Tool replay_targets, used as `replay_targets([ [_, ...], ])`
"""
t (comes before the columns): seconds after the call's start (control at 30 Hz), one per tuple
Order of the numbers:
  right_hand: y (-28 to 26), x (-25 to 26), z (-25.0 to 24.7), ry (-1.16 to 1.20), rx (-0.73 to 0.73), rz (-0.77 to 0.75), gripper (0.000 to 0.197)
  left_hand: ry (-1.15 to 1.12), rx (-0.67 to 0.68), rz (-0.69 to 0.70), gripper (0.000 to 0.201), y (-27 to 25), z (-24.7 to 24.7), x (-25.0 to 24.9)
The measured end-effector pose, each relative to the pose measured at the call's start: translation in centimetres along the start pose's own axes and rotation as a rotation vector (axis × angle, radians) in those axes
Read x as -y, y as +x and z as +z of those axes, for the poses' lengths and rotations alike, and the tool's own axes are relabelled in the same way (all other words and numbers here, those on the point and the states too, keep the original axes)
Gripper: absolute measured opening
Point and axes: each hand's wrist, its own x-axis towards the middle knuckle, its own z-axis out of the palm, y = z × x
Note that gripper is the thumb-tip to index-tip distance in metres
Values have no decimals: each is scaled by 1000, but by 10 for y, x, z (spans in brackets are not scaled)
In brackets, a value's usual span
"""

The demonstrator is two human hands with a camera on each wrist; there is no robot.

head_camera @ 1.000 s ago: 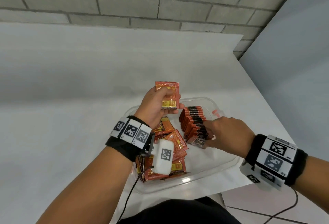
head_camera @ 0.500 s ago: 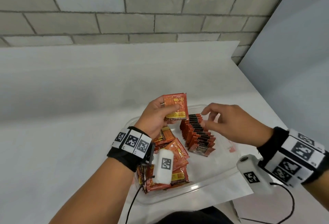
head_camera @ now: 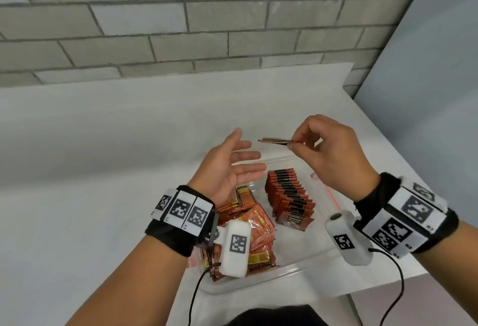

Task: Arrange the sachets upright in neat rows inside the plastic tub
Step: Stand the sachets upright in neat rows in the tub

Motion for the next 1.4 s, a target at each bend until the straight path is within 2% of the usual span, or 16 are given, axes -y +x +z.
replay_targets([
  [0.07,-8,-5,5,-5,91,-91,12,-50,41,-27,40,-3,1,0],
  [0.17,-17,-12,7,25,230,-65,16,-33,68,43,32,-3,5,1],
  [0.23,-20,-13,5,98,264,53,33,-17,50,96,34,-2,7,2],
  [0.3,-21,-12,1,272,244,252,41,-6,27,134,29,-1,9,2],
  [0.37,-22,-10,0,464,235,451,34,-21,9,142,24,1,11,3],
  [0.43,-23,-9,3,529,246,530,26,-40,25,126,19,3,14,6],
  [0.53,-19,-7,3,573,153,512,11,14,63,87,17,3,25,14],
  [0.63,-13,-10,-2,510,52,466,18,124,48,106,14,2,33,18],
  [0.73,-11,-14,-6,394,119,406,22,257,-1,192,13,4,33,20],
  [0.8,-12,-16,-7,404,129,418,22,272,-3,188,7,4,33,23],
  [0.9,-15,-18,-9,497,109,510,15,243,-20,127,6,4,34,28],
  [1.0,-18,-22,-17,414,133,494,12,232,-38,-23,12,2,36,30],
  [1.07,-20,-22,-24,276,189,435,11,250,-58,-155,29,2,36,31],
  [1.17,-32,-18,-30,0,369,328,10,245,-87,-294,42,2,34,30],
  [1.27,-50,-15,-23,-126,546,276,9,218,-106,-373,53,4,33,31],
  [1.4,-64,-18,-3,-308,661,173,9,177,-102,-435,63,6,35,35],
])
